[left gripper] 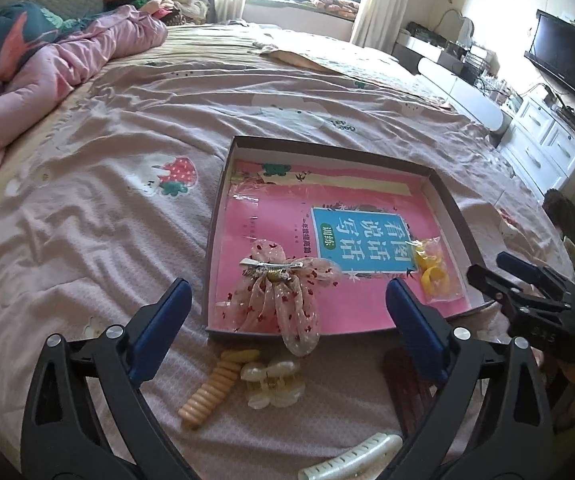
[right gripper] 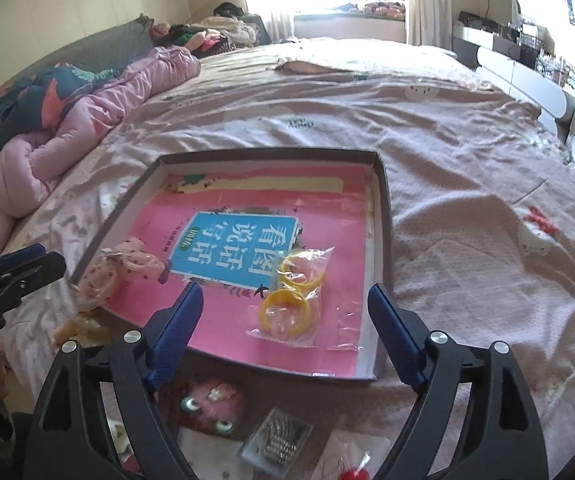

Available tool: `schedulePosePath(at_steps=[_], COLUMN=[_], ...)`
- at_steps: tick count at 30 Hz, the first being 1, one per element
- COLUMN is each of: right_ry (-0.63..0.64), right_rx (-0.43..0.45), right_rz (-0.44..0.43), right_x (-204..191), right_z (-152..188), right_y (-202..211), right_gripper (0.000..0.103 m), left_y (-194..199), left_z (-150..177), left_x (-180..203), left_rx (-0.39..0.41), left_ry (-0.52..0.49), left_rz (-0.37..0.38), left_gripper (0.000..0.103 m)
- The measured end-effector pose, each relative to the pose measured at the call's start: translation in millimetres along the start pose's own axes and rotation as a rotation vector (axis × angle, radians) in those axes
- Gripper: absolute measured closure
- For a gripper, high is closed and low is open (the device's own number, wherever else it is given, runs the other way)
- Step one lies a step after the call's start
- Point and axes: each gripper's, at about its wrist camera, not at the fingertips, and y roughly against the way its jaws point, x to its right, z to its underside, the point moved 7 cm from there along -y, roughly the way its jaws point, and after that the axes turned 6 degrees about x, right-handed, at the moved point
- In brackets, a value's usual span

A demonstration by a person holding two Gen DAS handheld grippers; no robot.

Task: Organize jewelry
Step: 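Withdraw both grippers from the tray back toward the remaining accessories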

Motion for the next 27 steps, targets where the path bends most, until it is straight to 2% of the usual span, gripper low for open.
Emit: schedulePosePath(at_steps=[2, 4, 14, 27], right_ry=[0.007, 0.015, 0.053, 0.068], right_rx=[0.014, 0.033, 0.08, 0.111], right_rz=[-0.002, -0.003, -0.023, -0.033], right_x=[-1, -3, -15, -23], right_z=[-2, -5, -2, 10], right_y=[9, 20, 68, 109], right_gripper=[0.019, 0.013, 0.012, 0.012], left_y=[6, 14, 51, 83], left_z=[0, 0, -1, 14], left_x=[0, -1, -4, 0], left_rx=[0.005, 0.016, 0.069, 0.093], left_ry=[0.008, 0.009, 0.022, 0.018], left_rz=[0.0, -0.005, -0.016, -0.019], left_gripper=[0.014, 0.012, 0.012, 0.012])
